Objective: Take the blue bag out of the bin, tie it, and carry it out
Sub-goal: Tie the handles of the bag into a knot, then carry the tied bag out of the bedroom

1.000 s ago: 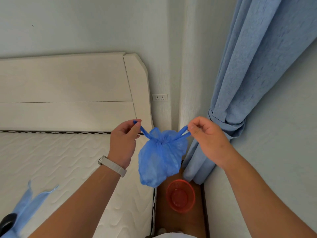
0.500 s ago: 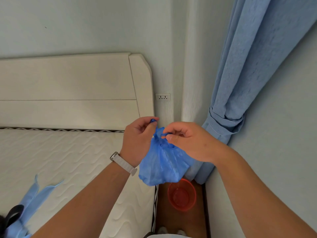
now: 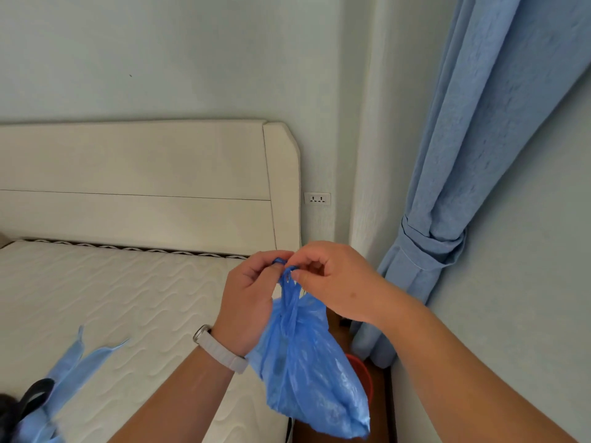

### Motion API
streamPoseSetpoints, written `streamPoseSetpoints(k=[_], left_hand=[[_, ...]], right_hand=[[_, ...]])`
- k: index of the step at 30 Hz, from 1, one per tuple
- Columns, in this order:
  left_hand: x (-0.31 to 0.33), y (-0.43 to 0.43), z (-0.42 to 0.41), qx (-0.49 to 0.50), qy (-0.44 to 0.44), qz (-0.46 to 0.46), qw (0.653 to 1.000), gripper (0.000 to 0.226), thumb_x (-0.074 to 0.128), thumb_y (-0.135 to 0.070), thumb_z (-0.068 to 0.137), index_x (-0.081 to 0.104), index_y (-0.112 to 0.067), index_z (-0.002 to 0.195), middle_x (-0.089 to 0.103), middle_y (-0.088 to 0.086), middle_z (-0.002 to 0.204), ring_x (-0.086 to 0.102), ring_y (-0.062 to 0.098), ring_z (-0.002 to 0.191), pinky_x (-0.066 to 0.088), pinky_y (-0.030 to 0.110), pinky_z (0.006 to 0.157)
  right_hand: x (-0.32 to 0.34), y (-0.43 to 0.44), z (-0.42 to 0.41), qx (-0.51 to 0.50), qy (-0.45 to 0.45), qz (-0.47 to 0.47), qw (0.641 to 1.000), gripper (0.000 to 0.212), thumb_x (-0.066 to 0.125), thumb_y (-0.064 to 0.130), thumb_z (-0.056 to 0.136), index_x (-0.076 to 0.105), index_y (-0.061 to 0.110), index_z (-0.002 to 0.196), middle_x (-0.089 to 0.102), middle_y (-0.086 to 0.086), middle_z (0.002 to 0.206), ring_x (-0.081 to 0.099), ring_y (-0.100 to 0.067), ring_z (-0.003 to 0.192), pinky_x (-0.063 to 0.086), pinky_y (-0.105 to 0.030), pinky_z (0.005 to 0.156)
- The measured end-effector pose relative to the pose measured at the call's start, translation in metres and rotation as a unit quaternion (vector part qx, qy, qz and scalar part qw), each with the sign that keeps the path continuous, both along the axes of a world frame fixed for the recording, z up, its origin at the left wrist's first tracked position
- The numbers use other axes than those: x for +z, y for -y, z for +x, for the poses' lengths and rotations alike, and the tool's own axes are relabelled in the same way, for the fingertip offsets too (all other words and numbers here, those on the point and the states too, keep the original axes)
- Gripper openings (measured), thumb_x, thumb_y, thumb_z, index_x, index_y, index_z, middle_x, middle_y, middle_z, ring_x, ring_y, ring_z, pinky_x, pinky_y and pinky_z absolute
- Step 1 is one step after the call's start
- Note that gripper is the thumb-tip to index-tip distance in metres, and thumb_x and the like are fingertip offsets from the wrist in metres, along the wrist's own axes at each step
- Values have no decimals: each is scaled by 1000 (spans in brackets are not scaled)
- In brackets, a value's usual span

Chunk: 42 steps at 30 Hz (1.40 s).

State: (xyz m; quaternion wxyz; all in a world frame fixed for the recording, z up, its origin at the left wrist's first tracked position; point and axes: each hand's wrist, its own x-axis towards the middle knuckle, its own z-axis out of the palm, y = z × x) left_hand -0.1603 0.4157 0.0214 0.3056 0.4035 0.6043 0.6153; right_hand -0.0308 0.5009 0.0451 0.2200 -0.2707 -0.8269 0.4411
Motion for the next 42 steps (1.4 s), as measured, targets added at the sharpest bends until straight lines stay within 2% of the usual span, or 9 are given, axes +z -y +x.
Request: streamPoseSetpoints(k=[2, 4, 9, 12, 16, 19, 26, 35, 42], left_hand=[[4, 10, -7, 8, 53, 15, 998, 26, 51, -1, 90, 73, -14, 97, 73, 13, 98, 67, 29, 97, 52, 41, 89], [7, 15, -8, -4, 80, 26, 996, 21, 56, -9, 87, 72, -16, 99, 71, 17, 99, 65, 31, 98, 51, 42, 91], [19, 34, -9, -21, 53, 64, 996, 14, 59, 1, 87, 67, -5, 96, 71, 6, 89, 67, 18, 88, 53, 26, 80], [25, 51, -12, -7, 23, 79, 997, 13, 61, -4, 80, 65, -5, 92, 70, 4, 85, 65, 15, 84, 52, 25, 79], [39, 88, -22, 34, 0, 92, 995, 11, 59, 0, 82, 65, -7, 89, 67, 5, 82, 64, 14, 79, 51, 23, 76], [53, 121, -28, 62, -4, 105, 992, 13, 59, 2, 84, 64, -8, 89, 65, 8, 83, 62, 13, 78, 50, 22, 75], [83, 226, -39, 152, -2, 131, 980, 23, 57, 9, 85, 65, -13, 88, 64, 0, 80, 60, 9, 75, 49, 19, 72], [89, 383, -33, 284, -17, 155, 946, 20, 58, 5, 86, 66, -14, 90, 66, -5, 76, 60, 9, 72, 49, 21, 69], [89, 492, -17, 386, -19, 160, 908, 20, 61, 5, 84, 68, -14, 89, 69, 0, 75, 64, 13, 70, 51, 24, 68]], right_hand=[[3, 9, -6, -1, -14, -13, 1000, 8, 65, 18, 86, 68, 25, 89, 67, 8, 77, 55, 0, 64, 48, -17, 64], [4, 15, -8, -14, -40, -26, 999, 8, 66, 16, 85, 65, 24, 85, 66, 8, 74, 56, 0, 62, 48, -17, 61], [12, 30, -18, -44, -88, -28, 995, 17, 68, 12, 83, 61, 26, 76, 61, 10, 69, 54, 0, 58, 45, -13, 59], [12, 45, -20, -23, -81, 11, 996, 8, 66, 17, 85, 63, 25, 82, 62, 10, 75, 56, -3, 66, 47, -18, 65], [-1, 75, -25, 40, -39, 110, 992, 14, 60, 27, 88, 61, 23, 101, 61, 7, 97, 56, -7, 94, 43, -19, 83], [-15, 104, -29, 85, 6, 138, 987, 19, 55, 33, 87, 57, 17, 97, 59, 4, 92, 54, -13, 89, 46, -33, 81], [-17, 188, -74, 180, 4, 191, 965, 26, 59, 30, 86, 56, 26, 112, 59, 8, 107, 54, -12, 101, 46, -34, 89], [-11, 327, -105, 329, -55, 172, 927, 31, 62, 28, 86, 54, 32, 116, 57, 19, 112, 51, 1, 105, 36, -7, 87], [-9, 423, -114, 440, -66, 118, 888, 27, 59, 33, 87, 55, 35, 114, 60, 20, 110, 56, 0, 105, 43, -17, 90]])
